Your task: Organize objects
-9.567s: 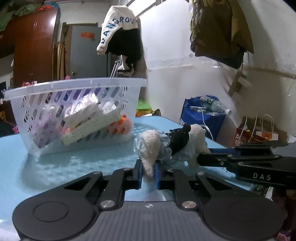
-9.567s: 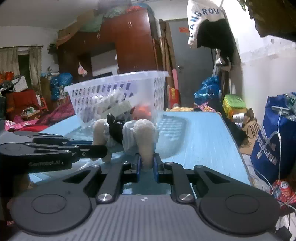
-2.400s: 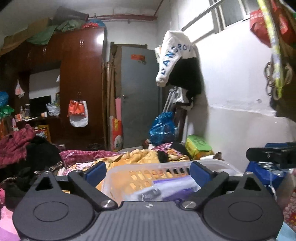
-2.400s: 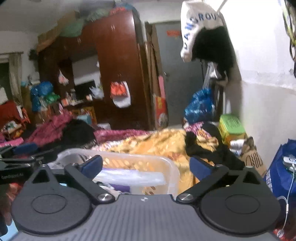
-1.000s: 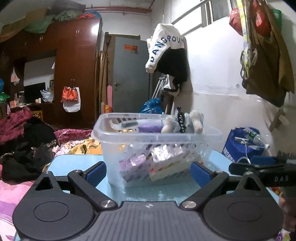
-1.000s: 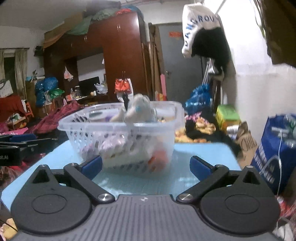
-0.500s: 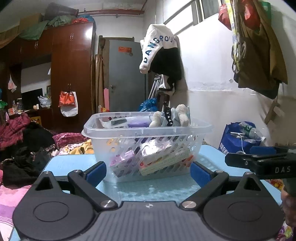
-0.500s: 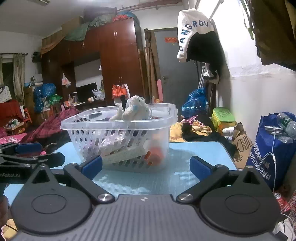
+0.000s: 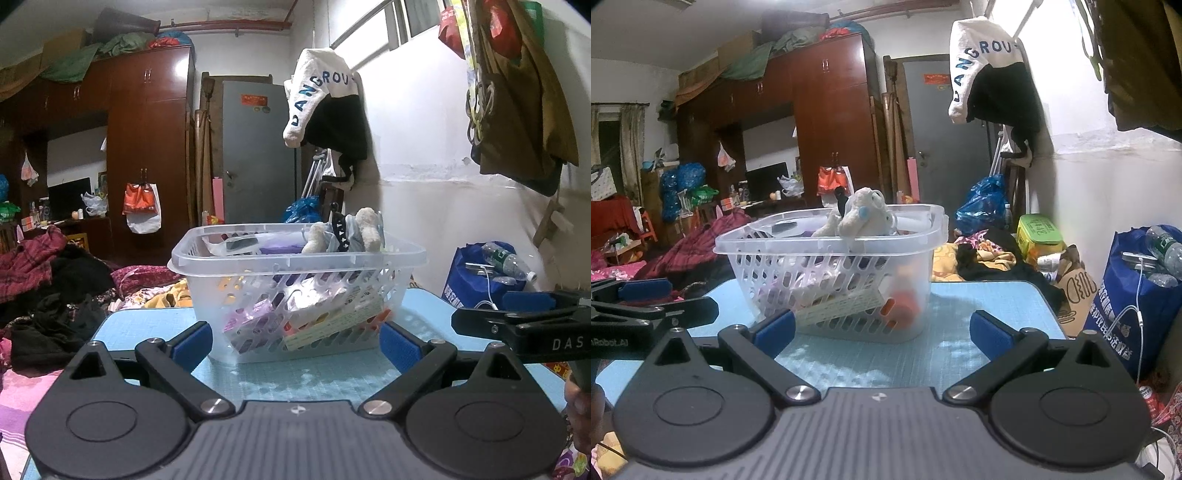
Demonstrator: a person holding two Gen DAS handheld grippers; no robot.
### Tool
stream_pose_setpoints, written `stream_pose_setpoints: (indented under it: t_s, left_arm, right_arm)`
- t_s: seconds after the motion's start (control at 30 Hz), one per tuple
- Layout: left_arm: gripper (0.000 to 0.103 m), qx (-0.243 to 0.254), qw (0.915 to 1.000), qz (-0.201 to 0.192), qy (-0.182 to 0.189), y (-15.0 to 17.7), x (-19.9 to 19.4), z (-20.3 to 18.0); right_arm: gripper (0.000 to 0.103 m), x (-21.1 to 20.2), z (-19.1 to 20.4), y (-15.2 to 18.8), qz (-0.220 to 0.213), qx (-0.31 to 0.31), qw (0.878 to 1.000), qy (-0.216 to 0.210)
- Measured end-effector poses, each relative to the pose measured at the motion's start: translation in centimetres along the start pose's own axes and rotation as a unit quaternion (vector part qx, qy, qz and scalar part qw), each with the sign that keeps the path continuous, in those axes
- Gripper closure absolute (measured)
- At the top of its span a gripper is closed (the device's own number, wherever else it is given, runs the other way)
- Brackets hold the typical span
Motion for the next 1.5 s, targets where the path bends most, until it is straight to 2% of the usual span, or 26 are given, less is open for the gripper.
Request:
stream_pose_setpoints:
  t_s: [1.5]
  left_arm:
    - [0.005,0.009,0.9999,0.003,0.001,0.5,0.2,-1.2]
  right_arm:
    - [0.000,-0.9,1.2,-0.1,-0.014,-0.011,1.000,-0.016]
Point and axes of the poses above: each gripper's, at about its wrist camera, not at the fingertips, and x roughly the way its jaws point, z to its left, y to its underside, the point moved 7 cm from there along x, roughly the way its jaws point, and after that the axes turned 1 degree about z, right-handed, at the moved point
